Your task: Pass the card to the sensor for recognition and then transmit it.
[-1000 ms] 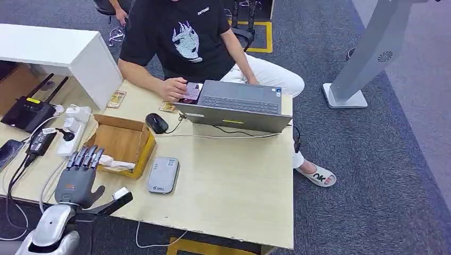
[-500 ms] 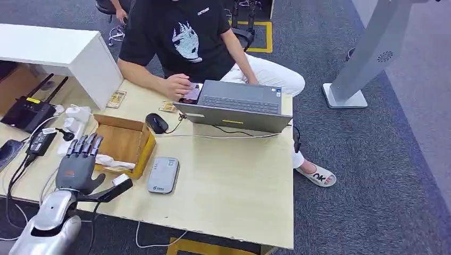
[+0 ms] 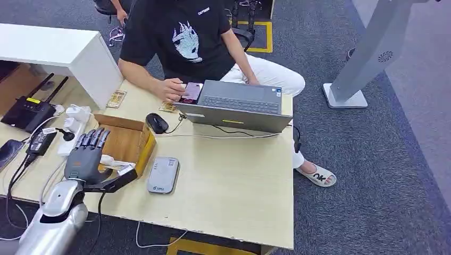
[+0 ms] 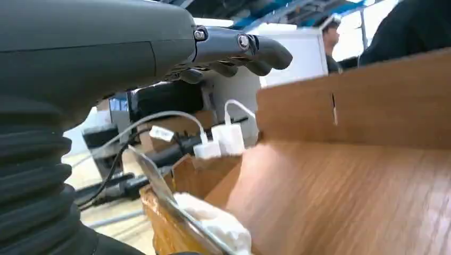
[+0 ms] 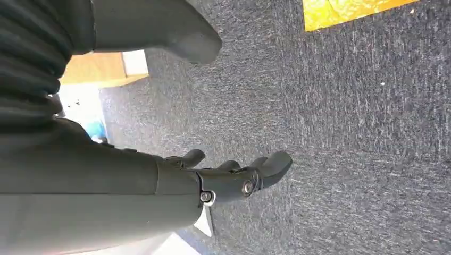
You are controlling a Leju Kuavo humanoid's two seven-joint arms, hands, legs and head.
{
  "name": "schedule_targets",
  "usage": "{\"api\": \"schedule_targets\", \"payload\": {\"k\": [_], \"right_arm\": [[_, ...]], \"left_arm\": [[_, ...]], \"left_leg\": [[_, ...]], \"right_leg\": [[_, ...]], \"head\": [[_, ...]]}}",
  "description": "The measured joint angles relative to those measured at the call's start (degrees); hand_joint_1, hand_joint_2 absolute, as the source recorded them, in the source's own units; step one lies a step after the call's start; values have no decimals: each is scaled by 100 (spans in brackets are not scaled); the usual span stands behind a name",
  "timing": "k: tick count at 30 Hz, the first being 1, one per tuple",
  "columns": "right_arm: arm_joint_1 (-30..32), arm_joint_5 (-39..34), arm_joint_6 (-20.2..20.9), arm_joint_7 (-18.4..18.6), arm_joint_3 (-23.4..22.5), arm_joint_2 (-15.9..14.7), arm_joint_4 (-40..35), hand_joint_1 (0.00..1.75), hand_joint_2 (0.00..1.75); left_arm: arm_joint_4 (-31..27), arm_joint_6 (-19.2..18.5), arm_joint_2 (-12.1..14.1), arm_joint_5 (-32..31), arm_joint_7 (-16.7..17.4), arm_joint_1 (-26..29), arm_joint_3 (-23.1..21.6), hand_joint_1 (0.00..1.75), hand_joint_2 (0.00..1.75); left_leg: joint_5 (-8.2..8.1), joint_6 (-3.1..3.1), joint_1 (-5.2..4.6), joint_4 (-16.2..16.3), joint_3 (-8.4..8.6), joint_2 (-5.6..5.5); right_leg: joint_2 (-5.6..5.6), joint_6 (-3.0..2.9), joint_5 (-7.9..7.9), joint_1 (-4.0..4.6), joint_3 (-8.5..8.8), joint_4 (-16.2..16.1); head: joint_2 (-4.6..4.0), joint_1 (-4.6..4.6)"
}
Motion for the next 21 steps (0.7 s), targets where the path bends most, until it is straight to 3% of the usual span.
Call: {"api": "schedule_targets", "payload": {"k": [11,21], "right_arm": [[-16,188,17,13,-166,-9,0,0,175],[-22,293,26,-17,-326,-11,0,0,175]], "left_arm": [[100,-859,22,581,-118,-34,-446,0,175],[98,-1042,173,776,-170,-33,-732,0,175]], "left_leg": [[0,0,0,0,0,2],[0,0,1,0,2,2]], "right_leg": [[4,0,0,0,-1,0],[3,-1,1,0,1,2]], "head": [[0,-2],[0,-2]]}}
